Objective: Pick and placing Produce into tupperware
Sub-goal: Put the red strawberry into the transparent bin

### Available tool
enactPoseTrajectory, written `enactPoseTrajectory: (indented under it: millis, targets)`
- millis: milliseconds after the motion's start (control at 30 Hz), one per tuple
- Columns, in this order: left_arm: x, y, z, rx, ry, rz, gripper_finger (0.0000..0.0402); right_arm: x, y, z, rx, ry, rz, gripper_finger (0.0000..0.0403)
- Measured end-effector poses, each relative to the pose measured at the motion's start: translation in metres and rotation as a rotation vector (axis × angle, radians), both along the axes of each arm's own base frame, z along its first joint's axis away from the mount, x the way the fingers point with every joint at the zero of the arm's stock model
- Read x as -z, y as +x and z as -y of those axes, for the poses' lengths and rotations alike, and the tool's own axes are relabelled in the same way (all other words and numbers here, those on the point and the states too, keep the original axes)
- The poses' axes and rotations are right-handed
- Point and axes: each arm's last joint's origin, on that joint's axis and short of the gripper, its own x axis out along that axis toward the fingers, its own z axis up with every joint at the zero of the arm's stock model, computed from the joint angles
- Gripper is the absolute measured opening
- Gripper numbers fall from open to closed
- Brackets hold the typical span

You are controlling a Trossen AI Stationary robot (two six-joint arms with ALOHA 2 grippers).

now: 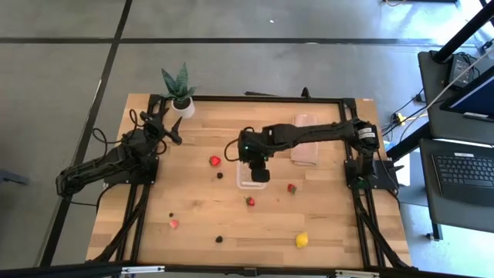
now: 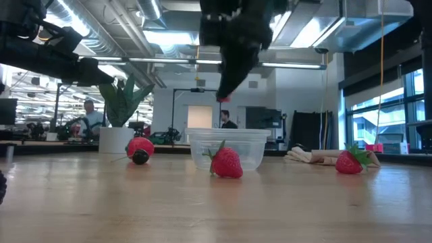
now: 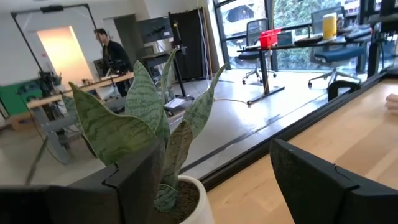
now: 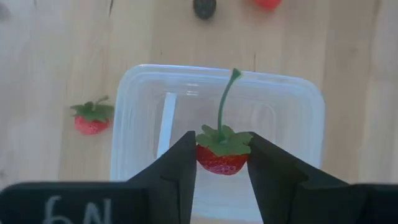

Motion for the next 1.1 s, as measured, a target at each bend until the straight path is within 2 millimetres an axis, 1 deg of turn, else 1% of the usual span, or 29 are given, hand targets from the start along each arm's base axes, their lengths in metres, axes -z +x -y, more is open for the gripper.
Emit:
enactPoseTrajectory:
  millis: [133,267,433,500,700,1100]
  targets:
    - [0.000,0.000,0.000,0.000,-0.034,0.060,0.0285,0.028,-0.004,0.001,0.038,0.012,-0.006,0.0127]
    - [0.000,0.000,0.000,0.000,-0.032,0.057,0.0285,0.050,-0.011,0.000,0.046,0.017,-0.028,0.0127]
    - [0.000,0.000,0.000,-0.001,-0.031,0.054,0.0285,0.059,-0.014,0.000,0.068,0.027,-0.021,0.0127]
    - [0.000,0.000,0.000,-0.001,-0.031,0.054,0.0285,0.061,-0.013,0.001,0.073,0.029,-0.005,0.0127]
    - [0.000,0.000,0.000,-0.001,-0.031,0.054,0.0285,0.052,-0.007,0.001,0.089,0.037,0.036,0.0131]
    - [0.000,0.000,0.000,0.000,-0.031,0.053,0.0285,0.051,-0.007,0.002,0.103,0.029,0.035,0.0178]
